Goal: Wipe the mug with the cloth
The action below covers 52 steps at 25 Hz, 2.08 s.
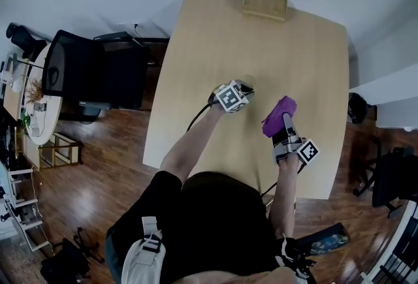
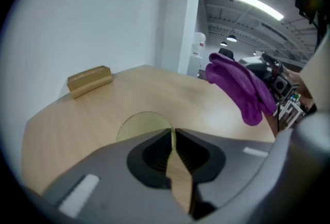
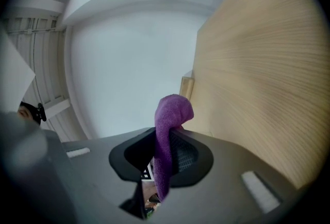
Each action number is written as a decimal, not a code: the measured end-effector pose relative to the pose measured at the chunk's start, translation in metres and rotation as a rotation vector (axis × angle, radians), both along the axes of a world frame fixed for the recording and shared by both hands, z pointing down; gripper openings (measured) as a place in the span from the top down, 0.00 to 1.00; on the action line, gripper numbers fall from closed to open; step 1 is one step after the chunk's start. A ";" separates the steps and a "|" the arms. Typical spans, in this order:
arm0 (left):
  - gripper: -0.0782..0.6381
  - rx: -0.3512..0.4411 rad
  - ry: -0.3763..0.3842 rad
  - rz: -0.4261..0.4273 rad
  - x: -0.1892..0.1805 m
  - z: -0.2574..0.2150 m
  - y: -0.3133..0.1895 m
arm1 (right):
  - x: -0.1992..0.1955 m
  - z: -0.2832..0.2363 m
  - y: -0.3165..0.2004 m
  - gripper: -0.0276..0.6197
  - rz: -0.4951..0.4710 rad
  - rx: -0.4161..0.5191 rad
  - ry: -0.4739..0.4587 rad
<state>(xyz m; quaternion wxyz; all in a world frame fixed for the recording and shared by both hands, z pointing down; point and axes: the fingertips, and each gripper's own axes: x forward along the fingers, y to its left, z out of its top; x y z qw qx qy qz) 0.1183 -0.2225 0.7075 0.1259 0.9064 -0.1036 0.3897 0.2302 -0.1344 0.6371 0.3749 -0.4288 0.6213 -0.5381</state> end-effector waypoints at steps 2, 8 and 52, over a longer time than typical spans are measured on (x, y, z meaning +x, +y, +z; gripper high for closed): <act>0.83 -0.014 0.021 -0.012 0.007 0.000 -0.002 | 0.002 0.007 -0.002 0.86 0.006 -0.020 -0.019; 0.78 -0.002 0.004 -0.011 0.015 0.001 -0.004 | 0.001 0.011 -0.004 0.86 0.007 -0.024 -0.044; 0.75 -0.510 1.551 -0.559 -0.224 -0.215 0.272 | -0.115 -0.102 0.203 0.86 -0.082 0.194 -0.099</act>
